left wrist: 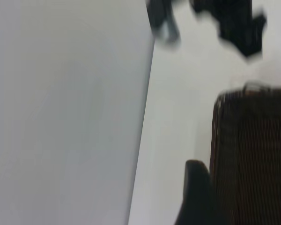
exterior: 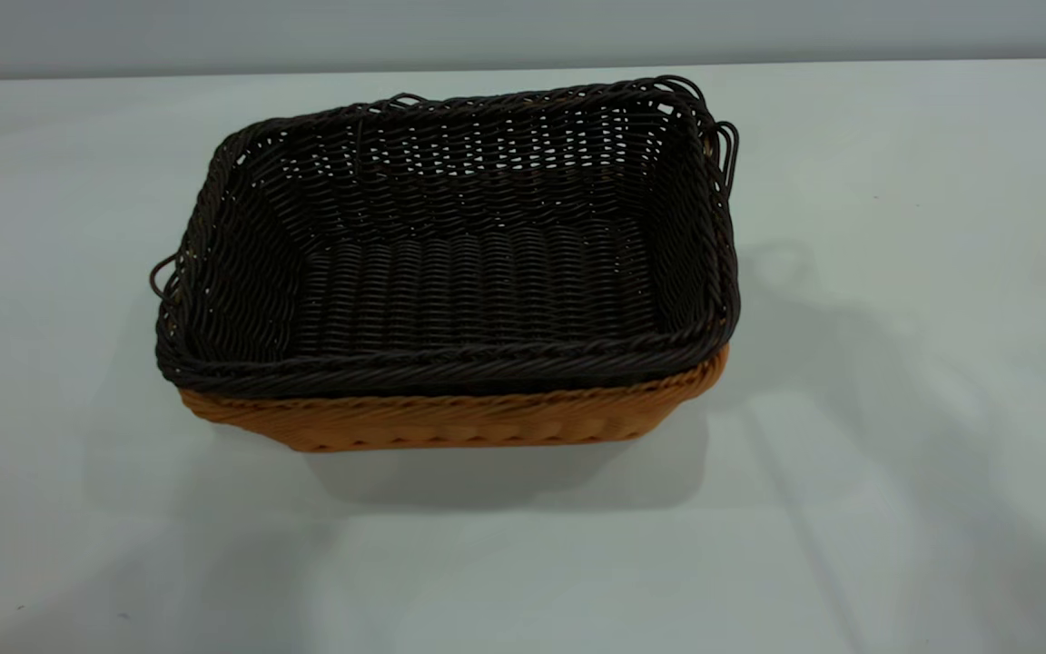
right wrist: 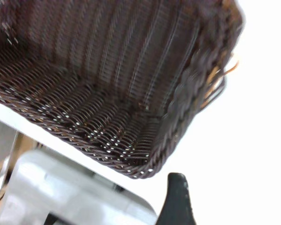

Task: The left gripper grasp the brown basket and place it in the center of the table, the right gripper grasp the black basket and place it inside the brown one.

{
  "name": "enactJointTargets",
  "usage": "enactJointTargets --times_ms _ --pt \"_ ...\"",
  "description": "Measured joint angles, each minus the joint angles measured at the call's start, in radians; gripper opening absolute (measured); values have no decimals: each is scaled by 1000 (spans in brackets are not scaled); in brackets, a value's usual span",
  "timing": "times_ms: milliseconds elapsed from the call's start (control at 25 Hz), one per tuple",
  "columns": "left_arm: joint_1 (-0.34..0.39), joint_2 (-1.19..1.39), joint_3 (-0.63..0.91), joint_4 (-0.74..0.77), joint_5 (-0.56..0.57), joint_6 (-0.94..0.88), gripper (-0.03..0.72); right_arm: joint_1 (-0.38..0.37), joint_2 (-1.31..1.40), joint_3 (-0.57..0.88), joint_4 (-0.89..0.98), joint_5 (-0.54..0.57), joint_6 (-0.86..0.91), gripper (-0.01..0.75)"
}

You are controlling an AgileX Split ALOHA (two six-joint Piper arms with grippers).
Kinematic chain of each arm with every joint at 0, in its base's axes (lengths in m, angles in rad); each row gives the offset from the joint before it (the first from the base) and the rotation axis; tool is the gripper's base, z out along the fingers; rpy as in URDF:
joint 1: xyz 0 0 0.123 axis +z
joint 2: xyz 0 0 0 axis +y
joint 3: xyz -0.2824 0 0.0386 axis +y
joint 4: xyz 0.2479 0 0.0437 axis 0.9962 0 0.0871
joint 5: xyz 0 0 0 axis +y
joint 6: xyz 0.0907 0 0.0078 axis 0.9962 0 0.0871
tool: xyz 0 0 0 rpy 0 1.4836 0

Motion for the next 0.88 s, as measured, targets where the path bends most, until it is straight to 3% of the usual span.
enactJointTargets --times_ms 280,480,680,880 --pt "0 -176 0 387 202 -469 421 0 -276 8 -86 23 86 512" --pt "0 -247 0 583 345 -787 421 0 -451 11 -88 39 109 512" --pt "0 -279 55 602 345 -938 421 0 -614 32 -84 42 123 506" --pt "0 -336 232 565 345 -986 421 0 -809 204 -86 43 129 482"
